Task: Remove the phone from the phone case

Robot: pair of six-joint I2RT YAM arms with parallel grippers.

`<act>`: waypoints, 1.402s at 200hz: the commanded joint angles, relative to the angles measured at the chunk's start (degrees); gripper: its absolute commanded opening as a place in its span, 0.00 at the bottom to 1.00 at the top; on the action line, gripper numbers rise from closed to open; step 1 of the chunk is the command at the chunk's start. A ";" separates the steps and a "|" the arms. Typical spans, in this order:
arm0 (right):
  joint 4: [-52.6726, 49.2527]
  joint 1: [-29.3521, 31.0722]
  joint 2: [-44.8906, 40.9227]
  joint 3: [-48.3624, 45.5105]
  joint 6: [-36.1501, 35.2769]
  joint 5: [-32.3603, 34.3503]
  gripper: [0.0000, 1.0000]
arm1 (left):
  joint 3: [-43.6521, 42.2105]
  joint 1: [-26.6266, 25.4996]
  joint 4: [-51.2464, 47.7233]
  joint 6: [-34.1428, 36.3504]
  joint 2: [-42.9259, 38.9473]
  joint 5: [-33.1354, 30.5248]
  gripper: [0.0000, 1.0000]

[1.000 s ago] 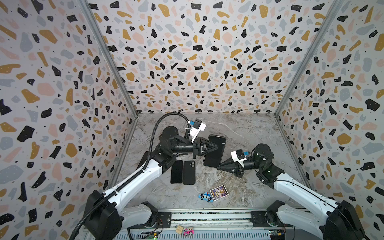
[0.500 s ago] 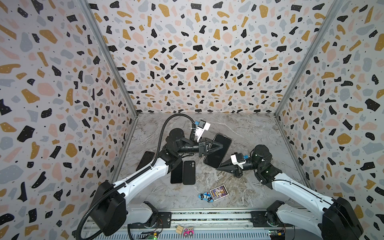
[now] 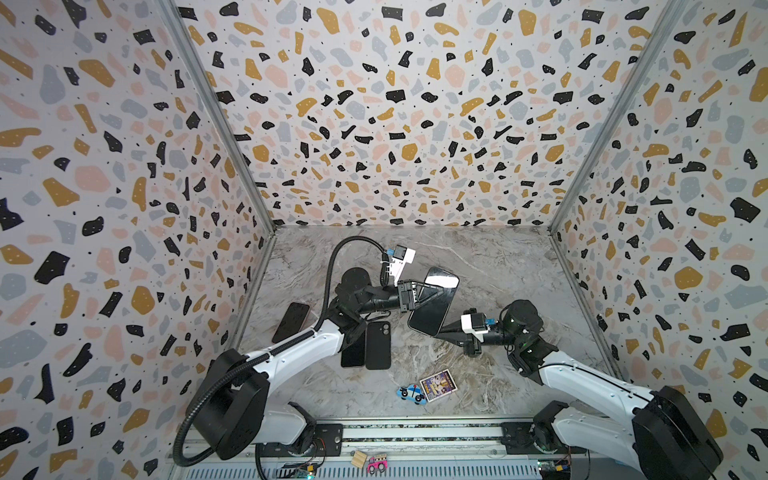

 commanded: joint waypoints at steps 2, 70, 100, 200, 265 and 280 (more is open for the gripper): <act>10.48 0.70 -1.78 1.38 1.38 8.99 0.00 | -1.98 -1.44 5.79 -3.67 0.37 -3.37 0.00; 19.77 0.96 -5.48 -5.37 17.89 15.34 0.16 | -6.69 -0.01 16.11 -13.05 -2.39 -10.79 0.00; 17.94 1.62 -10.08 -9.03 23.65 18.27 0.32 | -8.26 1.57 20.48 -18.40 -4.31 -14.57 0.00; 0.64 3.49 -15.23 -6.52 51.40 24.12 0.42 | -11.23 2.08 20.92 -25.51 -7.27 -24.42 0.00; 9.40 9.40 -7.01 -3.50 57.42 24.58 0.44 | -12.34 1.90 20.26 -25.77 -7.86 -25.93 0.00; 11.62 9.97 -5.61 -2.98 58.41 24.33 0.44 | -12.42 1.82 20.35 -25.76 -7.79 -25.93 0.00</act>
